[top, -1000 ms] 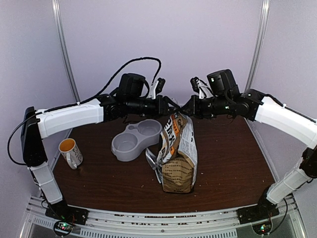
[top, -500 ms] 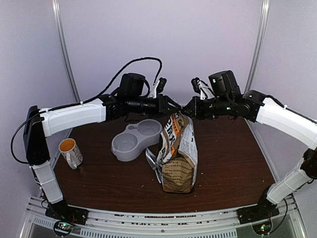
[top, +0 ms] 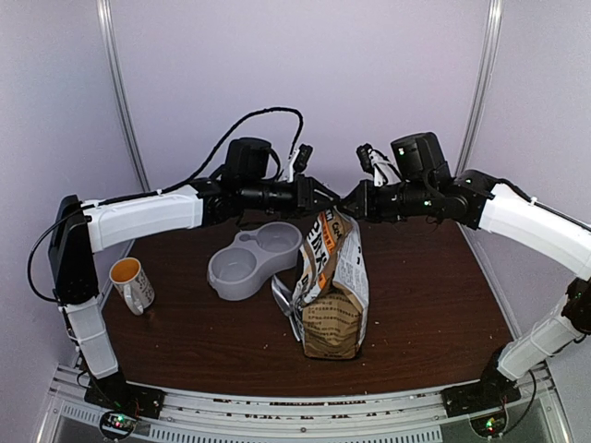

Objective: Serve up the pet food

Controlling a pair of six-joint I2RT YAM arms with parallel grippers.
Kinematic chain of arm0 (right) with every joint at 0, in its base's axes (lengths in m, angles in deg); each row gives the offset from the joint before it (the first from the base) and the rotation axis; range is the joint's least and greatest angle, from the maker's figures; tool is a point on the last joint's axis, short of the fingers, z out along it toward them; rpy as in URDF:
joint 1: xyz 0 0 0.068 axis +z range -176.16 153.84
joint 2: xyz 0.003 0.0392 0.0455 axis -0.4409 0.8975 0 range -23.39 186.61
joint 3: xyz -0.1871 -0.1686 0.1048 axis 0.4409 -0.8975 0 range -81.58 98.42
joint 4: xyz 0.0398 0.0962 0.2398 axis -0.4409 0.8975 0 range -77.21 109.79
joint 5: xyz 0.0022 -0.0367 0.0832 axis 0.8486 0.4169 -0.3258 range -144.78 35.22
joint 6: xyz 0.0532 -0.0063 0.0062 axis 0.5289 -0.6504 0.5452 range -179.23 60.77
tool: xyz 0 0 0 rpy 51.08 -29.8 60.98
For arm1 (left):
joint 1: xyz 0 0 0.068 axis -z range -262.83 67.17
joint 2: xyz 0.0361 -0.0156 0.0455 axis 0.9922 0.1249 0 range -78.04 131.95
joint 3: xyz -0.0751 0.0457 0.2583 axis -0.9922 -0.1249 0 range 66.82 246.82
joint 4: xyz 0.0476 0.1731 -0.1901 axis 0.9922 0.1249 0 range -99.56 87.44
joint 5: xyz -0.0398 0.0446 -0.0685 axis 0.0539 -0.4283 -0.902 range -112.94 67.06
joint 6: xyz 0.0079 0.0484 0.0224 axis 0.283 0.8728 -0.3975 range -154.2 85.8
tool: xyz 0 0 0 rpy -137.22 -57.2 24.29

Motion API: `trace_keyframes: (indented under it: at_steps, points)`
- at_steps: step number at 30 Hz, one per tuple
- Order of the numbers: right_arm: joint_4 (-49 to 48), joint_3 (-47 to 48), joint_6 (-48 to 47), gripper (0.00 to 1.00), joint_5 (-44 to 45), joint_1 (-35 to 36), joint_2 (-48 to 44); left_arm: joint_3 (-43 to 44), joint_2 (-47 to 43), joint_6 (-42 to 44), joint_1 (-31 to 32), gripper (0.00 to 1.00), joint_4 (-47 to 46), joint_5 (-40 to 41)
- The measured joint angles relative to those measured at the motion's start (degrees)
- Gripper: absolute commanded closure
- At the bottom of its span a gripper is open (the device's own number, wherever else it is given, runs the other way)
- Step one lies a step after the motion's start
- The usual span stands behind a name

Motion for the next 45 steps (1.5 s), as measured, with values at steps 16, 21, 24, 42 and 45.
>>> trace_keyframes:
  at_steps: [16,21,24,42,45]
  points:
    - [0.0,-0.6,-1.3,1.0,1.8,0.0,0.0,-2.6,0.0,-0.1,0.0,1.0,-4.8,-1.7]
    - [0.4,-0.8,-3.1,1.0,5.7,0.9,0.0,-4.2,-0.4,0.0,0.0,1.0,-6.9,-1.1]
    - [0.9,-0.8,-4.8,1.0,9.2,2.1,0.0,-5.0,-0.7,0.1,0.1,1.0,-7.5,-0.4]
    - [1.8,-1.5,-7.1,1.0,21.4,4.9,-0.2,-5.9,-2.1,1.4,0.1,1.0,-5.5,2.0]
    - [3.7,-0.3,-6.7,1.0,21.7,4.9,0.0,-5.2,-3.0,2.5,0.1,1.0,-1.9,3.1]
